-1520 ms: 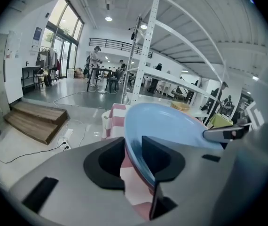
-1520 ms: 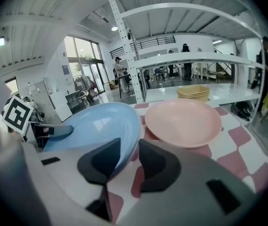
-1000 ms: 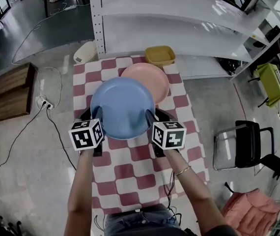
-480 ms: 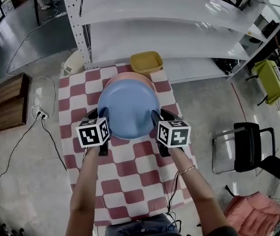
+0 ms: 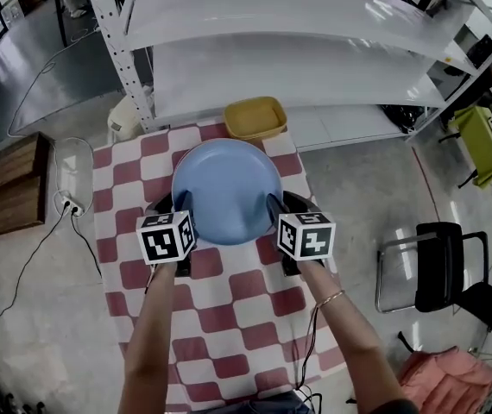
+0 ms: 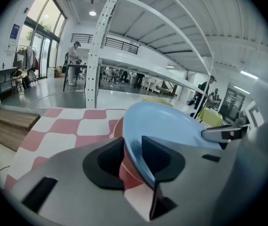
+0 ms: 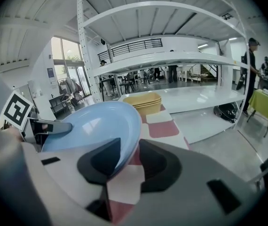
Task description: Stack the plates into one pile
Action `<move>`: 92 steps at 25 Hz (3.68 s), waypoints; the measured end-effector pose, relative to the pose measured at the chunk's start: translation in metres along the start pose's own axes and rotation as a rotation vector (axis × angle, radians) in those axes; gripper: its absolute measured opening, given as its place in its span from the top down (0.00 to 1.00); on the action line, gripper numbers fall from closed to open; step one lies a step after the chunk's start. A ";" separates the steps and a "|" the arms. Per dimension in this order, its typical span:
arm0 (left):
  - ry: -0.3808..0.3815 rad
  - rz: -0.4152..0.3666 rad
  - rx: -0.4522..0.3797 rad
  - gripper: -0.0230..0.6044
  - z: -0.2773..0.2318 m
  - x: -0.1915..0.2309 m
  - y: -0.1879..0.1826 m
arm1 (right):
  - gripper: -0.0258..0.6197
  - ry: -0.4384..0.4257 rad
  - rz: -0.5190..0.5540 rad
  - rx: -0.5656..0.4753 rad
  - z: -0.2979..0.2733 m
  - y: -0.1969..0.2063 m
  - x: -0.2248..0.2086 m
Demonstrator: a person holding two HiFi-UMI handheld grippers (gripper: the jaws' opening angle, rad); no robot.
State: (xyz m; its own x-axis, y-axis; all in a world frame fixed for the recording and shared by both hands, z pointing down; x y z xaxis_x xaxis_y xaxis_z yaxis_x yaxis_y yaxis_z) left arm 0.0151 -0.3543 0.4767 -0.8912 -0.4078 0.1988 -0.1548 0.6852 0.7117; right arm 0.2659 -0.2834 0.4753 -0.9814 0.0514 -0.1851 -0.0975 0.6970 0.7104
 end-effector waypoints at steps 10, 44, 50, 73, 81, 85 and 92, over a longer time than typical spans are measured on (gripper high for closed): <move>-0.030 -0.054 0.015 0.73 -0.016 0.007 0.000 | 0.76 -0.016 -0.006 -0.033 -0.017 -0.008 -0.003; -0.021 -0.060 -0.070 0.77 0.042 -0.024 0.027 | 0.78 -0.039 0.033 -0.162 0.038 0.014 0.022; -0.017 -0.052 -0.096 0.88 0.071 -0.041 0.040 | 0.86 -0.065 0.064 -0.189 0.068 0.027 0.033; 0.014 -0.114 -0.249 0.94 0.194 -0.100 0.082 | 0.94 -0.196 0.124 -0.405 0.200 0.061 0.065; 0.004 -0.134 -0.295 0.94 0.229 -0.106 0.092 | 0.94 -0.170 0.142 -0.441 0.231 0.072 0.077; 0.013 -0.120 -0.323 0.94 0.246 -0.106 0.095 | 0.94 -0.159 0.149 -0.456 0.248 0.078 0.084; 0.028 -0.099 -0.359 0.94 0.279 -0.105 0.110 | 0.95 -0.158 0.133 -0.489 0.276 0.089 0.096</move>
State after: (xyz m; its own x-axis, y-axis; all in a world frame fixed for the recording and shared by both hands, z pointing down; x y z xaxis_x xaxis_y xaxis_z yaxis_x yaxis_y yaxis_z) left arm -0.0275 -0.0680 0.3464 -0.8668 -0.4810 0.1317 -0.0761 0.3886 0.9183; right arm 0.2087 -0.0190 0.3340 -0.9573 0.2499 -0.1452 -0.0770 0.2639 0.9615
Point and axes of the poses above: the fingertips, and each gripper's own axes: z backward along the fingers, x to its left, y out of its underside, the point moved 7 cm from there along z, backward along the fingers, and after that the axes turned 7 degrees about x, right-handed, at the moved point
